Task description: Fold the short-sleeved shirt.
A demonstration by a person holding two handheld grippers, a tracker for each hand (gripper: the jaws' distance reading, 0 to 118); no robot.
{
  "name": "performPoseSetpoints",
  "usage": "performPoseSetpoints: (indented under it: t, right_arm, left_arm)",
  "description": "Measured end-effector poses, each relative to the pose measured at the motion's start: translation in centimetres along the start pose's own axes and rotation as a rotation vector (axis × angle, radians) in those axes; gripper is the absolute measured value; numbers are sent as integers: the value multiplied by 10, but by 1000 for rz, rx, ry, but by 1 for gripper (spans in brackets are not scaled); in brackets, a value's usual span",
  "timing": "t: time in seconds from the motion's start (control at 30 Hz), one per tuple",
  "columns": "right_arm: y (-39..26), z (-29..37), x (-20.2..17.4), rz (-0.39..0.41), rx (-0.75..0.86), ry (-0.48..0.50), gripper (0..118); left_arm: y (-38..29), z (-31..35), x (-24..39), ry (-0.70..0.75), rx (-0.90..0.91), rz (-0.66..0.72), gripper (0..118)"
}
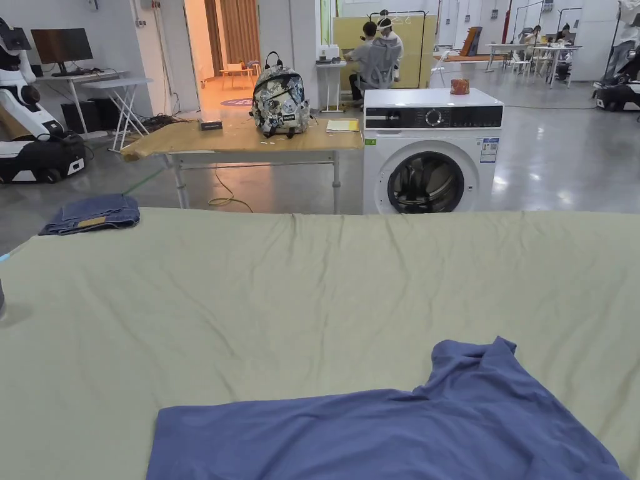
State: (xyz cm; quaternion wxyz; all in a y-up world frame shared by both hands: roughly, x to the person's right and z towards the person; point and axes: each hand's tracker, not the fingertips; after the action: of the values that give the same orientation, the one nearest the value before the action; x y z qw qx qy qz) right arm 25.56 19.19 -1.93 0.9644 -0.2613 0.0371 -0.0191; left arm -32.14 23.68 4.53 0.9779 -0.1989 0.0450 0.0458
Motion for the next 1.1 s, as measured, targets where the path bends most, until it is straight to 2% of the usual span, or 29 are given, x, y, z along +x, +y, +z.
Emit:
performPoseSetpoints:
  t: [0.13,0.17,0.2,0.23,0.27,0.3,0.33,0.37,0.47,0.57,0.7,0.83,0.9,0.97,1.0,1.1]
  right_arm:
    - [28,19,-36,62,110,83,68]
    - [32,20,-45,83,123,101,63]
    - [36,21,-54,104,137,118,53]
    - [39,20,-63,115,141,122,37]
    - [42,18,-70,126,134,132,15]
    - [44,16,-77,139,135,161,8]
    - [44,15,-83,149,142,200,4]
    - [44,14,-89,157,146,189,0]
    - [44,12,-103,193,144,196,0]
    - [45,8,-107,180,147,220,0]
    - [43,4,-103,156,137,241,0]
    - [36,-2,-91,135,116,246,0]
    - [33,-6,-83,104,90,241,0]
    - [27,-11,-72,76,68,226,0]
    - [25,-12,-67,68,58,215,0]
    - [18,-11,-51,58,34,171,0]
  left_arm:
    - [25,30,35,-27,149,-30,92]
    - [27,33,40,-41,187,-18,86]
    - [29,36,47,-62,183,-8,72]
    - [31,39,54,-87,182,-3,48]
    - [32,39,60,-92,168,-1,9]
    - [31,38,64,-82,127,0,0]
    - [30,41,70,-101,166,-11,0]
    - [29,43,73,-118,161,-27,0]
    - [31,44,81,-116,139,-71,0]
    - [37,39,75,-119,132,-73,0]
    - [52,2,49,-115,44,-23,0]
    - [65,-74,5,-137,-94,120,0]
    - [65,-125,-12,-129,-187,145,32]
    - [65,-183,-21,-119,-286,111,64]
    - [62,-214,-27,-100,-324,131,71]
    - [57,-282,-38,-3,-469,115,72]
